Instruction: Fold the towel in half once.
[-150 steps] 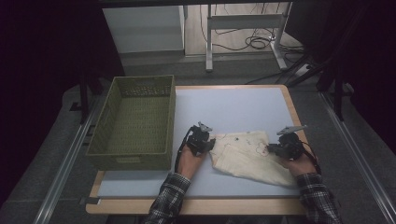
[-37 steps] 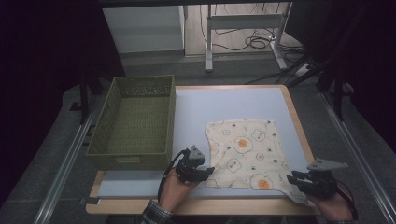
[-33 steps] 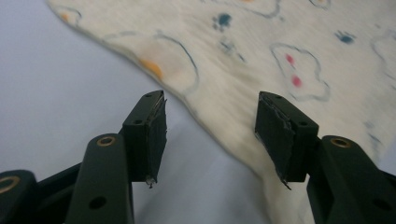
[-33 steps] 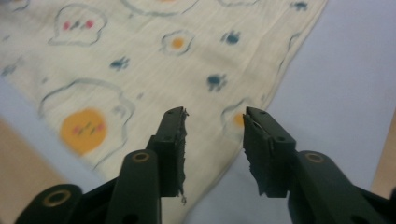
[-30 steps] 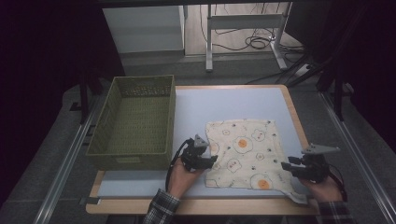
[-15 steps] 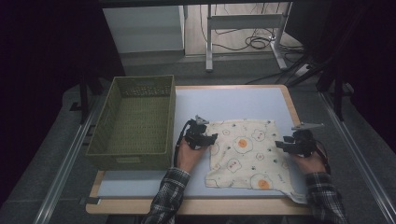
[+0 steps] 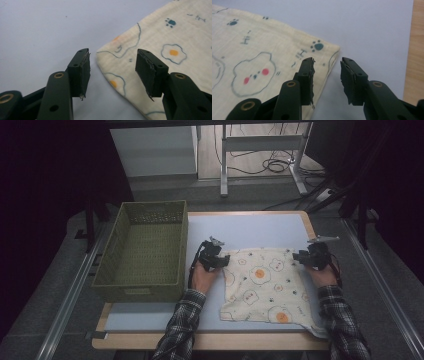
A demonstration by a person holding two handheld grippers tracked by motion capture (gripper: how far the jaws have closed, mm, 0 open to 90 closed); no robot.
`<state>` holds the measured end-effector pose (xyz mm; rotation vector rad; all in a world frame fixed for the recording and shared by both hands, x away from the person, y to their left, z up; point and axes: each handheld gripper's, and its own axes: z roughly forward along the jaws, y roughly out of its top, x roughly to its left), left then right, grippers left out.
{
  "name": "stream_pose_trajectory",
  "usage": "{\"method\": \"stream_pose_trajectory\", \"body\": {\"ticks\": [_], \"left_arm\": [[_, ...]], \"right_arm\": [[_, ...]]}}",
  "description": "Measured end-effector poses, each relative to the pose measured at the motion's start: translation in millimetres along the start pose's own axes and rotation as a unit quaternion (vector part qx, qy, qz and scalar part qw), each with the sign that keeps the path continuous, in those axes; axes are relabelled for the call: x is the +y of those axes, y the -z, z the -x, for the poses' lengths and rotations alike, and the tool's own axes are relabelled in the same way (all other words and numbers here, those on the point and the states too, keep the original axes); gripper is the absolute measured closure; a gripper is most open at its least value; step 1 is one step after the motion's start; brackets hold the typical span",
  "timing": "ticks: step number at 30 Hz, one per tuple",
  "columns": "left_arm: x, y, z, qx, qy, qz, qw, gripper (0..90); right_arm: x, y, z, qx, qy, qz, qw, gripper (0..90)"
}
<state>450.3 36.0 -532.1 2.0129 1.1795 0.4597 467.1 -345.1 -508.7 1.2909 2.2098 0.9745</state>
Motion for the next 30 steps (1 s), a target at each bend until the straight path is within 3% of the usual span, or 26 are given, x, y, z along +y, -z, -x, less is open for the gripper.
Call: {"method": "stream_pose_trajectory", "body": {"ticks": [5, 7, 11, 14, 15, 17, 19, 22, 24, 27, 30], "left_arm": [[1.8, -5.0, -5.2, 0.005, 0.013, 0.003, 0.9999, 45.5], [1.7, -7.3, -5.8, 0.014, 0.008, -0.002, 0.9999, 45.6], [1.6, -11.8, -8.1, 0.008, 0.012, -0.006, 0.9999, 46.6], [1.6, -11.8, -8.2, 0.001, 0.011, -0.004, 0.9999, 62.5], [2.0, -11.6, -9.4, -0.003, 0.023, -0.004, 0.9997, 68.7], [3.0, -10.8, -12.0, -0.023, 0.030, -0.008, 0.9993, 83.4], [4.4, -10.0, -10.2, -0.009, 0.014, -0.010, 0.9998, 87.3], [11.4, -8.5, -11.6, 0.026, -0.002, 0.005, 0.9996, 88.0], [20.8, -2.3, -16.2, 0.035, 0.003, 0.025, 0.9991, 88.2], [35.7, 8.7, -17.7, 0.026, 0.013, 0.045, 0.9986, 87.8], [38.5, 18.1, -8.4, 0.020, -0.009, 0.051, 0.9985, 87.4]], "right_arm": [[8.2, -14.6, 2.0, -0.002, 0.007, 0.001, 1.0000, 62.6], [11.0, -19.9, 1.5, -0.006, 0.013, -0.006, 0.9999, 62.5], [15.7, -27.6, 1.5, -0.008, 0.014, -0.016, 0.9997, 64.3], [19.3, -27.4, -1.1, 0.004, 0.009, -0.032, 0.9994, 83.5], [20.3, -26.9, -2.9, 0.006, 0.010, -0.039, 0.9992, 86.9], [21.8, -26.1, -5.2, -0.001, 0.014, -0.047, 0.9988, 87.8], [23.2, -24.9, -6.1, -0.004, 0.009, -0.052, 0.9986, 88.1], [28.7, -21.0, -5.4, -0.006, 0.005, -0.042, 0.9991, 88.5], [36.3, -15.5, -5.6, -0.007, 0.007, -0.027, 0.9996, 88.7], [49.0, -3.0, -8.0, -0.002, 0.004, -0.003, 1.0000, 88.6], [50.6, 5.5, -12.7, 0.006, 0.015, -0.003, 0.9999, 88.6]]}}
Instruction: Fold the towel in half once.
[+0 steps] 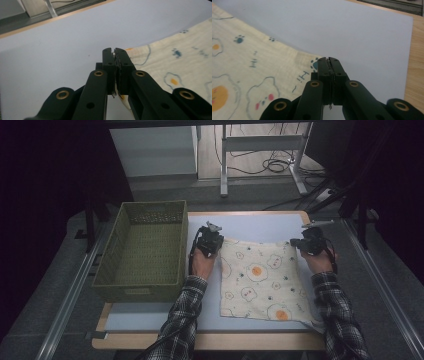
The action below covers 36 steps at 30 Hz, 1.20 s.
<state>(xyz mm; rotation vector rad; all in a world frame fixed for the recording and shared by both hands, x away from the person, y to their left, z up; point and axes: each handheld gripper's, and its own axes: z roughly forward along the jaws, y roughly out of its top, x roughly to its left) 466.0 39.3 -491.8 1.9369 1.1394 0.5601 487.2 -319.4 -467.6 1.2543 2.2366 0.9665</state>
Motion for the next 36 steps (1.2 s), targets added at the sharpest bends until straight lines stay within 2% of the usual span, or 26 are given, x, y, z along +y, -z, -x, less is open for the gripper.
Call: {"method": "stream_pose_trajectory", "body": {"ticks": [4, 7, 12, 18, 21, 27, 30, 36], "left_arm": [[-11.5, 6.4, 9.1, -0.021, 0.002, 0.006, 0.9998, 87.2], [-19.6, 13.3, 17.3, -0.032, -0.004, 0.008, 0.9994, 87.2], [-32.7, 33.6, 31.9, -0.046, -0.018, 0.018, 0.9986, 87.2], [-46.4, 61.1, 47.9, -0.073, -0.036, 0.034, 0.9961, 87.1], [-55.9, 73.6, 55.4, -0.094, -0.043, 0.052, 0.9933, 87.1], [-77.6, 88.7, 69.5, -0.118, -0.063, 0.043, 0.9901, 87.0], [-87.1, 96.6, 74.4, -0.123, -0.072, 0.037, 0.9892, 87.0], [-104.2, 106.0, 80.0, -0.145, -0.077, 0.025, 0.9861, 86.8]], "right_arm": [[-8.9, 11.6, -4.2, 0.015, 0.006, -0.004, 0.9999, 88.6], [-17.7, 27.4, -10.0, 0.019, 0.016, 0.004, 0.9997, 88.6], [-36.7, 58.8, -22.4, 0.027, 0.030, 0.019, 0.9990, 88.6], [-62.9, 87.7, -36.5, 0.043, 0.037, 0.034, 0.9978, 88.6], [-77.5, 98.6, -42.9, 0.048, 0.041, 0.034, 0.9974, 88.6], [-104.1, 118.0, -56.7, 0.060, 0.059, 0.023, 0.9962, 88.6], [-114.8, 128.1, -62.8, 0.057, 0.068, 0.021, 0.9959, 88.6], [-136.4, 143.8, -67.2, 0.057, 0.068, 0.017, 0.9959, 88.4]]}}
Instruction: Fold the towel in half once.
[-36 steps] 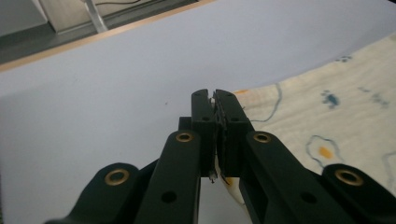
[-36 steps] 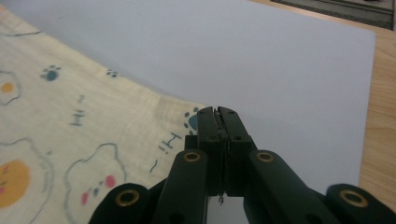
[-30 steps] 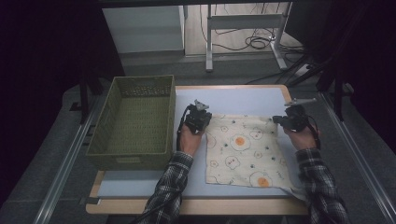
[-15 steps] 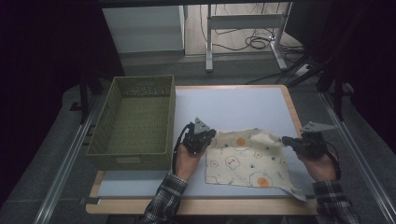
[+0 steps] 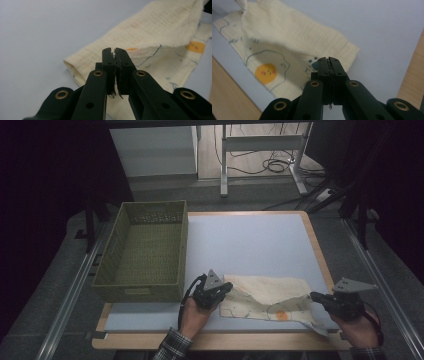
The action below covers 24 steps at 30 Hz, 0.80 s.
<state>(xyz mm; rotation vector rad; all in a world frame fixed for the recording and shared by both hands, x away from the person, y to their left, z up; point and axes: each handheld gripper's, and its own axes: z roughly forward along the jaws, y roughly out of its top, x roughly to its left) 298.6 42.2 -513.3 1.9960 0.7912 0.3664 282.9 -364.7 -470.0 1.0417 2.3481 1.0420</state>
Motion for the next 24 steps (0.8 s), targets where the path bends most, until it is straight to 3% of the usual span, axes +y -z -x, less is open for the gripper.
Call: {"method": "stream_pose_trajectory", "body": {"ticks": [4, 14, 16, 18, 24], "left_arm": [[-7.8, 4.5, 4.0, -0.010, 0.005, -0.003, 0.9999, 86.7], [-25.1, 13.7, 16.3, -0.022, 0.002, -0.018, 0.9996, 84.8], [-30.4, 14.6, 16.7, -0.025, 0.009, -0.031, 0.9992, 79.9], [-33.7, 16.4, 15.4, -0.028, 0.020, -0.038, 0.9987, 63.8], [-30.7, 29.0, 8.7, -0.038, 0.041, -0.023, 0.9982, 51.2]], "right_arm": [[-14.4, 0.0, -2.6, 0.008, -0.009, -0.008, 0.9999, 88.4], [-34.6, 1.6, -16.2, 0.015, 0.000, -0.025, 0.9996, 87.6], [-39.2, -0.3, -17.3, 0.020, -0.003, -0.032, 0.9993, 83.5], [-42.2, -1.2, -18.0, 0.023, -0.004, -0.035, 0.9991, 74.9], [-35.5, 11.3, -15.1, 0.009, -0.002, -0.019, 0.9998, 67.5]]}}
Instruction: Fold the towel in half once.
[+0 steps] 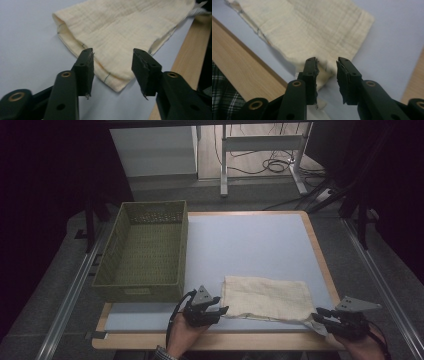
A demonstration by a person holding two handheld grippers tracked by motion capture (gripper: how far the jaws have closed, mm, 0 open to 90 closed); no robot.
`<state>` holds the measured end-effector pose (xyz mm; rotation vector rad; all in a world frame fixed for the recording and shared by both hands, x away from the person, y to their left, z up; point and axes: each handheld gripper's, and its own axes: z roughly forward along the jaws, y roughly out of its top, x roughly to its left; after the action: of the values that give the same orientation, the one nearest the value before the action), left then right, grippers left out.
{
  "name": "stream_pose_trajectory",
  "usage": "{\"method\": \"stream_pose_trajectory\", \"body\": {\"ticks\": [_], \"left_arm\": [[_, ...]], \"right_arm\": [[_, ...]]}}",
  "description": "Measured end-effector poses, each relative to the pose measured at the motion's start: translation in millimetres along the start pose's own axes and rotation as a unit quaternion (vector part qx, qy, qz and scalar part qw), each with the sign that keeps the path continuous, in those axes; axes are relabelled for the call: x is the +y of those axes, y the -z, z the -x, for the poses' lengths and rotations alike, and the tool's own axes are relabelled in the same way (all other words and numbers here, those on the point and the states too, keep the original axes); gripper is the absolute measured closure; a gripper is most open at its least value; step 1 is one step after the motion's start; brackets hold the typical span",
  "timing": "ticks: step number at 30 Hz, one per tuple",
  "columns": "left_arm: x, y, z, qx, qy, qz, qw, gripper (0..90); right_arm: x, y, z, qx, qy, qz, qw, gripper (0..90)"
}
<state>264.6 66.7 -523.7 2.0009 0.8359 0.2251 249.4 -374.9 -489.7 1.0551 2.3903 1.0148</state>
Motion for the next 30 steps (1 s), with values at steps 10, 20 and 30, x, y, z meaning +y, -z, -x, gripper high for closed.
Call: {"method": "stream_pose_trajectory", "body": {"ticks": [10, 20, 30], "left_arm": [[8.2, -15.8, 7.5, -0.034, -0.025, -0.017, 0.9990, 58.8], [4.9, -30.5, 14.9, -0.018, -0.072, -0.066, 0.9950, 88.3], [10.3, -4.7, 15.0, -0.017, -0.070, -0.056, 0.9959, 89.2]], "right_arm": [[15.0, -7.9, 9.6, 0.005, -0.008, 0.012, 0.9999, 65.4], [9.0, -13.0, 11.2, 0.009, -0.016, 0.008, 0.9998, 65.2], [12.5, -15.6, 10.0, 0.011, -0.014, 0.012, 0.9998, 65.2]]}}
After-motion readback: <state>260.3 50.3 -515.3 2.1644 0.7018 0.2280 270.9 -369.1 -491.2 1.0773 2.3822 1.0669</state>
